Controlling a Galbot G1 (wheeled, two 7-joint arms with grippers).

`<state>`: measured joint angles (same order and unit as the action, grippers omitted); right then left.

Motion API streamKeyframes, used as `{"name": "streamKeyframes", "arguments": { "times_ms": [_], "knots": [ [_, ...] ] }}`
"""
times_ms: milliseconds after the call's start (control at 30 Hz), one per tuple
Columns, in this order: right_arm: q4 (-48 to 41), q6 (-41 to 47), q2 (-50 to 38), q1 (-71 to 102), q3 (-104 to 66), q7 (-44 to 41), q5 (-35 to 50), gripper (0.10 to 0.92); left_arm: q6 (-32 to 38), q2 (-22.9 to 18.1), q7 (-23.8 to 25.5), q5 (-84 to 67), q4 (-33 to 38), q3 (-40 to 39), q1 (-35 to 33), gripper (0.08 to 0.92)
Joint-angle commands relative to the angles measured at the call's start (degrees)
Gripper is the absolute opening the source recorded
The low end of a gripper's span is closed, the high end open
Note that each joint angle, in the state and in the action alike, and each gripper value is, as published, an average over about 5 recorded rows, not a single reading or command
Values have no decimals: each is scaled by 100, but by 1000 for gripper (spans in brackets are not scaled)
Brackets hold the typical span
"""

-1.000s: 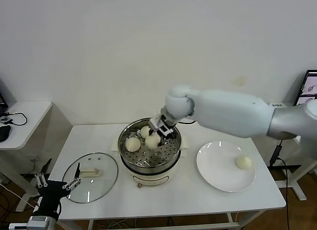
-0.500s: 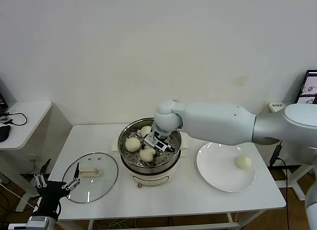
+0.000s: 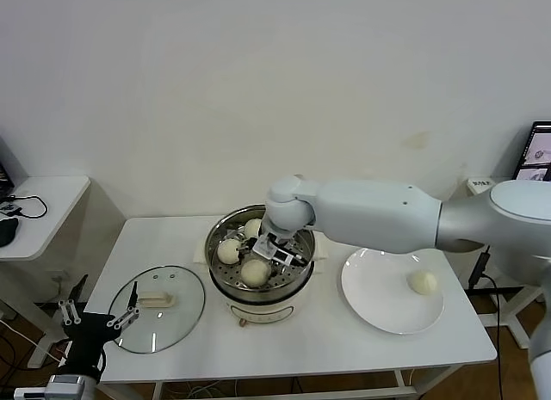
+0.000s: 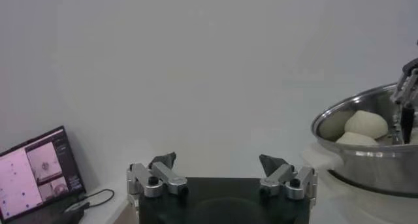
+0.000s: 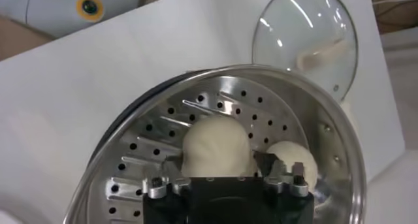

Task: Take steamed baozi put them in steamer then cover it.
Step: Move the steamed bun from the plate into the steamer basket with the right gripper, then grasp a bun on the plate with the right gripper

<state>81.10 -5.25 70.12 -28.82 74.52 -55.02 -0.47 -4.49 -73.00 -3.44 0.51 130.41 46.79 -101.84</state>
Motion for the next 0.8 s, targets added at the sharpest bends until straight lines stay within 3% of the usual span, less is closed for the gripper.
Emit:
{"name": "streamKeyframes", "arguments": {
  "times_ms": [33, 433, 633, 800],
  "knots": [
    [81, 2, -277, -300, -97, -88, 70, 820, 4, 22, 0, -5, 0, 7, -3, 823],
    [346, 1978, -2259, -718, -787, -981, 821, 822, -10, 190, 14, -38, 21, -52, 65, 823],
    [503, 2223, -3668, -213, -1093, -963, 872, 823, -34, 273, 27, -41, 51, -117, 121, 823],
    [439, 2167, -4436, 654, -1525, -890, 422, 823, -50, 288, 35, -11, 72, -215, 144, 823]
  ]
}}
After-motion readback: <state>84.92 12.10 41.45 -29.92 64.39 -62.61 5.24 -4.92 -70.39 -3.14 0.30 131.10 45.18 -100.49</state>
